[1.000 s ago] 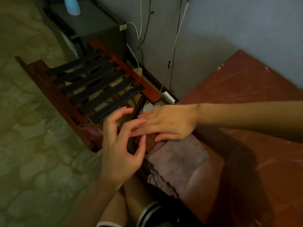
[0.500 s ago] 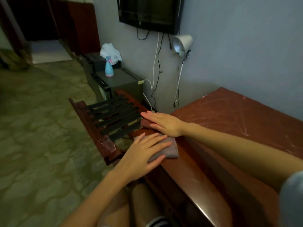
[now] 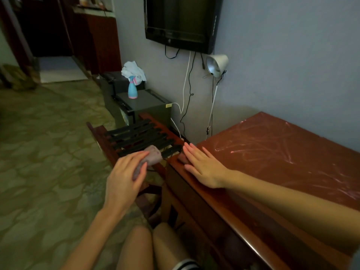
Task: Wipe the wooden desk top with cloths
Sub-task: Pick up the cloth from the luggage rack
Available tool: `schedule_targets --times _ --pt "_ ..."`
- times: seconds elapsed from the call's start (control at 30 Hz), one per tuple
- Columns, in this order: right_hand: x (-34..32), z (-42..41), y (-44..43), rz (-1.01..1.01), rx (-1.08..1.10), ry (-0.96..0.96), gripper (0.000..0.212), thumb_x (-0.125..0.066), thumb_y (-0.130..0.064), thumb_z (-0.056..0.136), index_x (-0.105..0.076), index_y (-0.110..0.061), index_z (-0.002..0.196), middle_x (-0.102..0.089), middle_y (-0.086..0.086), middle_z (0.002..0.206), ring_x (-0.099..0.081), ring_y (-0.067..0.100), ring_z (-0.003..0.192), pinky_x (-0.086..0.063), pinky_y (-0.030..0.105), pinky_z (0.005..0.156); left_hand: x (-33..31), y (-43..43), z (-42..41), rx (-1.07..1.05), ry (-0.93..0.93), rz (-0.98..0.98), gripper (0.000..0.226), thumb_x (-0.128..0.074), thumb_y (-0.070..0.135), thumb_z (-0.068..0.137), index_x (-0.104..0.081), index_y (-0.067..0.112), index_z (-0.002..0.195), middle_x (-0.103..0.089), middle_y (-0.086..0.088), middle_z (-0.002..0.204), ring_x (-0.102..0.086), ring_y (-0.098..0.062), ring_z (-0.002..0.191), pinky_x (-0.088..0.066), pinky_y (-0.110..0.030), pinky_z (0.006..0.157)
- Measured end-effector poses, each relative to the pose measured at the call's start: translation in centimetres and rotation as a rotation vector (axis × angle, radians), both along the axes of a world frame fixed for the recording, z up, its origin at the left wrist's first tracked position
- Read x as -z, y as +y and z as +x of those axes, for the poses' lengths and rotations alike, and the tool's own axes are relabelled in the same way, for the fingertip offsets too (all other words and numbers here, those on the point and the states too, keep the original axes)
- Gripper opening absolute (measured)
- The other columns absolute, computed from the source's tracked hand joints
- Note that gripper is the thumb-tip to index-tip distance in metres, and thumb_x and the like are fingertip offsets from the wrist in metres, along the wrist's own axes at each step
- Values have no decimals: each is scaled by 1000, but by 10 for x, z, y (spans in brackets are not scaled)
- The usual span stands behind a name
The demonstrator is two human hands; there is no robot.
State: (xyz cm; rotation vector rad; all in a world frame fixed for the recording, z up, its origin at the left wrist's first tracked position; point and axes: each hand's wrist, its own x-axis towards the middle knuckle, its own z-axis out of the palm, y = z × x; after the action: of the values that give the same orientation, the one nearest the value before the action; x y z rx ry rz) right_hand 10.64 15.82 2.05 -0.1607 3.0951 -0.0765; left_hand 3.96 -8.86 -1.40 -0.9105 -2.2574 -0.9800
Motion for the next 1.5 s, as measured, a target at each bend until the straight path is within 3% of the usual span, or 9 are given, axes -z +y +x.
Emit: schedule_targets --times 0.17,0.43,0.6,0.73,0.8,0.9,1.03,1.27,1.5 --pt "10 9 -30 13 -92 72 56 -23 -41 103 3 -29 152 14 -5 158 17 11 145 9 32 117 6 -1 1 23 19 -40 36 -45 33 95 -64 16 121 -63 3 119 -57 -14 109 -38 -18 94" --pt "10 -53 -35 -45 -48 47 51 -21 -37 104 -17 -20 152 -5 1 160 2 14 147 2 32 118 2 -8 5 -32 30 -37 36 -46 31 94 -64 14 120 -63 3 118 -56 -13 108 -33 -12 96" --pt "5 -28 2 -38 44 44 52 -19 -36 104 -8 -21 152 -1 -1 160 4 11 147 3 30 119 3 -4 4 -29 30 -45 37 -47 32 94 -63 15 122 -62 3 120 -56 -13 109 -37 -16 95" --pt "4 16 -10 -28 32 41 74 6 -60 89 1 -21 152 11 -5 157 14 9 144 7 28 119 7 0 4 -17 19 -41 38 -46 34 94 -64 15 122 -63 2 119 -56 -13 110 -39 -17 93" --pt "7 24 -30 -41 -2 49 85 13 -60 77 1 -21 152 13 -7 155 15 10 143 10 25 115 8 4 4 -2 18 -41 37 -46 33 94 -64 15 121 -63 2 118 -56 -14 109 -39 -18 94" --pt "10 6 -47 -78 -22 78 73 4 -57 91 -6 -19 152 2 -1 160 7 13 147 5 27 117 8 8 4 15 21 -42 37 -47 32 94 -64 15 121 -63 2 119 -56 -14 110 -39 -19 96" --pt "11 -31 -50 -120 -29 53 52 -24 -32 104 -14 -18 152 -7 1 160 0 14 147 0 29 118 3 8 6 4 17 -45 38 -45 33 94 -63 14 122 -63 2 120 -55 -13 111 -39 -19 96" --pt "3 -39 -10 -129 90 50 49 -22 -28 104 -17 -16 152 -12 1 160 -4 12 147 -1 26 117 2 7 5 -11 25 -32 37 -46 32 93 -64 14 119 -64 1 116 -57 -16 106 -38 -17 93" --pt "5 2 -16 -87 63 63 53 -23 -29 104 -6 -19 153 0 0 160 4 12 147 5 24 115 12 8 4 9 -10 -53 39 -44 34 93 -64 14 120 -64 1 116 -56 -15 108 -38 -18 93"
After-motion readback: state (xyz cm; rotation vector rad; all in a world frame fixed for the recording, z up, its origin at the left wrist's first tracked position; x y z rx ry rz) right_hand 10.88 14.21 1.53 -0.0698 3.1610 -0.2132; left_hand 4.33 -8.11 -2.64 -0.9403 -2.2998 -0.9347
